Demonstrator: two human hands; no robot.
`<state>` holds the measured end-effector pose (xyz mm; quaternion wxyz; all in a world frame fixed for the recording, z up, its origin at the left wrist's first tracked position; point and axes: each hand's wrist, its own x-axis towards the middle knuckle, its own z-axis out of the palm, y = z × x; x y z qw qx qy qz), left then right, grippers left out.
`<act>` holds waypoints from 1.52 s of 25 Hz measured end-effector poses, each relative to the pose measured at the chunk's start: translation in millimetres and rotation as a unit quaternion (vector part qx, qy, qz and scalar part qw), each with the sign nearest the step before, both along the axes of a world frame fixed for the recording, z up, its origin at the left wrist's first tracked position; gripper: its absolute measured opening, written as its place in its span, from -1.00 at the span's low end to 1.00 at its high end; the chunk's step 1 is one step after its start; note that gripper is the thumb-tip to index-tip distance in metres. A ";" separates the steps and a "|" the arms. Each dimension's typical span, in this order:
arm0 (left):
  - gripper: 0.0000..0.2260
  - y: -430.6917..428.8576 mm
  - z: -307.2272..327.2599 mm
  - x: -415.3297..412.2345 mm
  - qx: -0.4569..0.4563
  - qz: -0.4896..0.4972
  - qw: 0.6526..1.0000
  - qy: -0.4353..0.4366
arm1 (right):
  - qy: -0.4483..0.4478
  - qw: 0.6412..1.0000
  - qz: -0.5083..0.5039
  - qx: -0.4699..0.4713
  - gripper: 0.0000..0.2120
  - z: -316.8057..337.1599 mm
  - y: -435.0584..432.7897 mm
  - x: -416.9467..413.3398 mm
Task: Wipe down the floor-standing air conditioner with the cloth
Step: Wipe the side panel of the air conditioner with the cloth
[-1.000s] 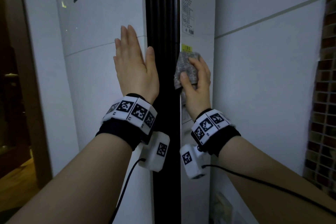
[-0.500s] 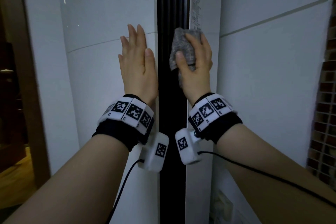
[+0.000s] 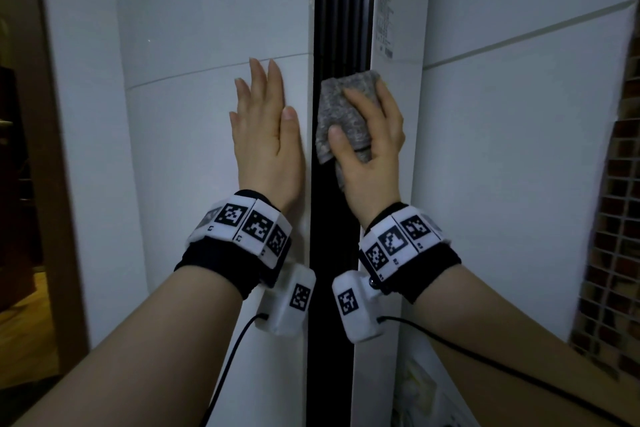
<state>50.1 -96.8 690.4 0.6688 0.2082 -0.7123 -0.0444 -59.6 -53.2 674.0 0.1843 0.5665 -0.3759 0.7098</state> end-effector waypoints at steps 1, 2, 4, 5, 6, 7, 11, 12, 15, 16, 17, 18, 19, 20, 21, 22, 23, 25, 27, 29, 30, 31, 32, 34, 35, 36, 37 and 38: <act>-0.53 -0.1 -0.4 0.2 0.001 -0.001 1.000 0.001 | 0.000 1.000 0.002 -0.003 -0.64 -2.6 0.0 -2.6; -0.54 -0.2 -0.5 0.0 0.002 -0.001 1.000 0.003 | -0.017 1.000 0.007 -0.007 -0.64 -1.5 -0.5 -6.1; -0.54 -0.5 -3.0 0.3 0.006 0.000 1.000 0.002 | -0.063 0.998 0.014 -0.008 -0.65 1.0 -1.7 -6.5; -0.53 -0.9 -4.5 0.7 0.006 0.001 1.000 0.000 | -0.070 0.998 0.009 -0.007 -0.65 -1.3 -2.3 -3.8; -0.53 -1.6 -5.6 0.9 0.003 0.001 1.000 -0.002 | -0.057 0.998 -0.004 -0.009 -0.65 -6.4 -2.6 -0.4; -0.52 -2.3 -6.0 1.1 0.001 0.000 1.000 -0.002 | -0.029 0.999 -0.018 -0.011 -0.65 -12.4 -2.8 2.1; -0.51 -4.1 -5.3 1.6 0.002 -0.002 1.000 -0.003 | 0.010 1.000 -0.021 -0.012 -0.65 -20.2 -3.6 -6.5; -0.51 -4.2 -5.3 2.4 0.003 -0.001 1.000 -0.005 | -0.024 1.000 -0.005 -0.010 -0.65 -17.9 -3.8 -8.7; -0.49 -1.7 -4.1 2.4 0.018 0.004 1.000 -0.009 | -0.075 0.997 0.026 -0.003 -0.66 -23.3 -5.7 -12.1; -0.47 0.0 -3.3 1.2 0.025 0.009 1.000 -0.008 | -0.058 0.998 0.020 0.005 -0.66 -29.2 -6.6 -12.9; -0.44 2.3 -2.7 -0.9 0.030 0.015 0.999 -0.006 | -0.042 0.999 0.021 0.013 -0.65 -33.7 -7.7 -15.8; -0.42 5.0 -2.0 -3.4 0.034 0.024 0.999 -0.004 | -0.039 0.999 0.033 0.015 -0.65 -35.0 -8.4 -20.1; -0.41 7.8 -1.0 -6.1 0.037 0.032 0.999 -0.001 | -0.054 0.997 0.052 0.014 -0.65 -31.9 -9.1 -25.4; -0.41 10.6 -0.1 -9.1 0.040 0.037 0.998 0.004 | -0.082 0.994 0.072 0.014 -0.65 -27.1 -10.0 -30.9; -0.42 12.7 0.7 -11.8 0.043 0.041 0.998 0.010 | -0.115 0.989 0.090 0.018 -0.65 -21.5 -11.5 -36.1; -0.43 14.5 1.3 -14.8 0.045 0.047 0.998 0.015 | -0.145 0.985 0.095 0.026 -0.65 -16.7 -13.4 -41.3; -0.44 15.4 1.4 -17.3 0.046 0.056 0.997 0.019 | -0.161 0.982 0.086 0.037 -0.65 -14.6 -14.9 -44.7; -0.46 15.3 0.7 -19.7 0.045 0.074 0.996 0.021 | -0.147 0.987 0.055 0.046 -0.66 -18.5 -17.1 -46.2; -0.47 14.7 -0.4 -20.6 0.043 0.086 0.995 0.021 | -0.119 0.991 0.047 0.034 -0.66 -25.1 -19.4 -50.2; -0.48 15.8 0.0 -21.5 0.044 0.095 0.994 0.025 | -0.132 0.989 0.044 0.043 -0.65 -21.8 -21.8 -59.3; -0.48 16.8 0.8 -22.4 0.045 0.100 0.994 0.027 | -0.150 0.986 0.037 0.054 -0.63 -18.9 -22.5 -61.8; -0.48 17.8 1.6 -23.0 0.047 0.106 0.993 0.029 | -0.161 0.985 0.022 0.063 -0.62 -18.7 -23.4 -61.7; -0.49 18.3 2.0 -23.4 0.049 0.111 0.992 0.030 | -0.151 0.987 0.004 0.062 -0.62 -21.6 -23.5 -60.1; -0.50 19.0 2.2 -24.7 0.049 0.116 0.992 0.029 | -0.103 0.994 0.001 0.047 -0.63 -32.8 -22.6 -55.7; -0.50 20.0 1.8 -25.7 0.050 0.118 0.991 0.029 | -0.091 0.995 0.016 0.046 -0.64 -37.8 -21.7 -56.0; -0.50 21.2 1.8 -26.8 0.051 0.120 0.991 0.030 | -0.096 0.994 0.030 0.050 -0.63 -39.6 -21.6 -59.4; -0.51 22.8 2.4 -28.4 0.052 0.122 0.991 0.034 | -0.114 0.991 0.037 0.059 -0.62 -37.9 -22.1 -63.9; -0.51 25.0 3.6 -30.3 0.054 0.124 0.990 0.040 | -0.136 0.987 0.037 0.071 -0.61 -35.4 -21.7 -66.6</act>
